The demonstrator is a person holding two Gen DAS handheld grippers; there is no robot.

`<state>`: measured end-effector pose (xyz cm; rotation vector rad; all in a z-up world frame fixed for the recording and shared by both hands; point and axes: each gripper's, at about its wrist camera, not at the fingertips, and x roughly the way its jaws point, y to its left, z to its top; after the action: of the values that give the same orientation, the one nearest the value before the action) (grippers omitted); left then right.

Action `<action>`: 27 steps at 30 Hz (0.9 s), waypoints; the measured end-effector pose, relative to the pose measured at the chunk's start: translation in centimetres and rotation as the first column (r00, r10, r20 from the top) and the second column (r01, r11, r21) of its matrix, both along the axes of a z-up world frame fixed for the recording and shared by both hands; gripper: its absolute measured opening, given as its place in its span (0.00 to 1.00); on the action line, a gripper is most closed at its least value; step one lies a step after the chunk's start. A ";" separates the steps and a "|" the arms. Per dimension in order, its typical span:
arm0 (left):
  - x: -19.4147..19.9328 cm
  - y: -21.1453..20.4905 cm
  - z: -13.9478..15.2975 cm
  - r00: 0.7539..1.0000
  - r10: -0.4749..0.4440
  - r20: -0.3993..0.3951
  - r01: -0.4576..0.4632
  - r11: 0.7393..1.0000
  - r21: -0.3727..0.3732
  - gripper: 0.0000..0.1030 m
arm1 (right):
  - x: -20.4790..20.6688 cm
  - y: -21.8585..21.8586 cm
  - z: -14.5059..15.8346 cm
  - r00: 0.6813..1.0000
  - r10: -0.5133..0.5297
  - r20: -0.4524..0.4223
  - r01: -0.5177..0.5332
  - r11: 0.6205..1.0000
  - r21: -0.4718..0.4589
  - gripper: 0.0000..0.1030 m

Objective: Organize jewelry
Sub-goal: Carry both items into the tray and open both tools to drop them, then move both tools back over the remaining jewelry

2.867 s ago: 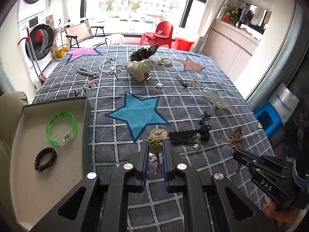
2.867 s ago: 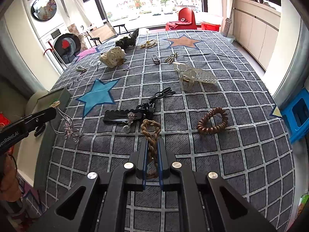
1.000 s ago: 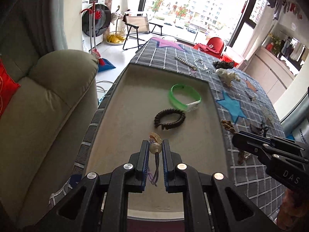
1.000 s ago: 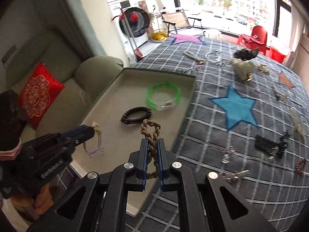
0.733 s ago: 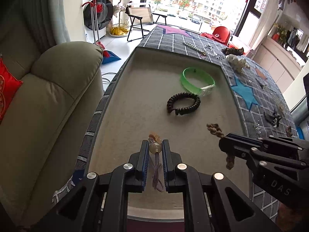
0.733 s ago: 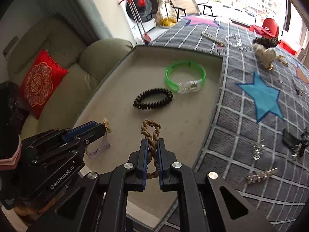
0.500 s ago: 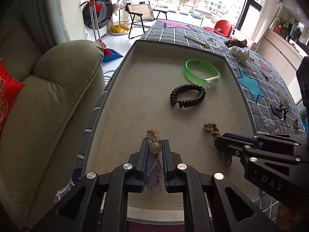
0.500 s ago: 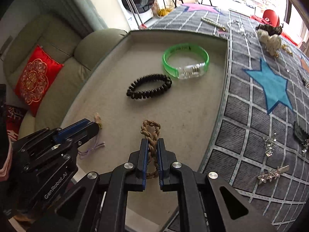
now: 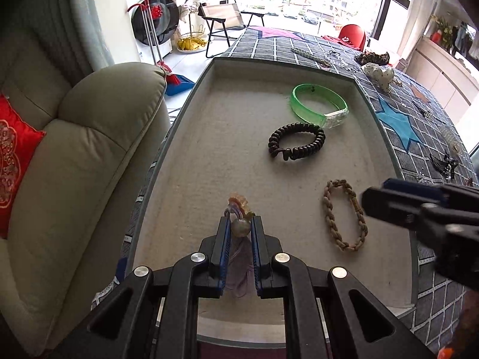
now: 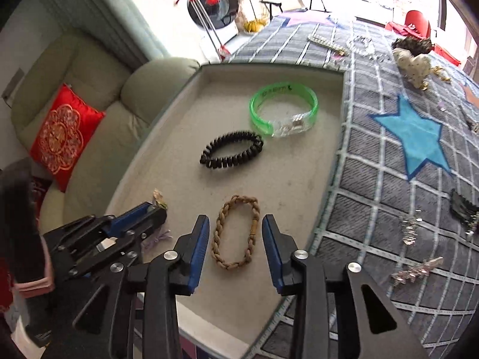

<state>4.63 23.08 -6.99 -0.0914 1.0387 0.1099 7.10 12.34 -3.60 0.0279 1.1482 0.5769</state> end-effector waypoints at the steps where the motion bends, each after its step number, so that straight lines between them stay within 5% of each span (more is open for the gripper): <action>1: 0.0 -0.1 0.1 1.000 -0.002 0.001 0.002 1.000 0.001 0.15 | -0.3 -0.5 0.4 1.000 -0.005 0.012 0.005 1.000 0.002 0.39; 11: 0.1 -1.3 1.2 0.999 -0.015 0.039 0.013 0.998 0.053 0.20 | -1.7 -5.8 2.8 0.993 -0.103 0.053 0.102 0.994 0.036 0.39; 13: 0.0 -1.3 1.5 0.998 0.006 0.057 -0.010 0.998 0.063 0.98 | -1.9 -7.1 2.9 0.991 -0.125 0.055 0.123 0.992 0.041 0.39; 15: -0.5 -1.7 2.4 0.994 0.011 0.112 -0.022 0.995 0.098 1.00 | -2.1 -8.1 3.0 0.988 -0.147 0.056 0.144 0.989 0.045 0.39; 22: -0.4 -2.7 3.3 0.993 -0.003 0.114 -0.010 0.993 0.114 1.00 | -3.0 -11.5 2.5 0.977 -0.208 0.036 0.206 0.977 0.050 0.41; 27: -0.8 -3.8 4.2 0.992 -0.015 0.127 -0.001 0.992 0.123 1.00 | -3.8 -14.1 1.7 0.968 -0.251 0.022 0.249 0.967 0.044 0.60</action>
<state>3.82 19.30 -2.80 0.0167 0.9021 0.1595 3.27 -1.77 -1.85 0.1971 1.0865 0.3749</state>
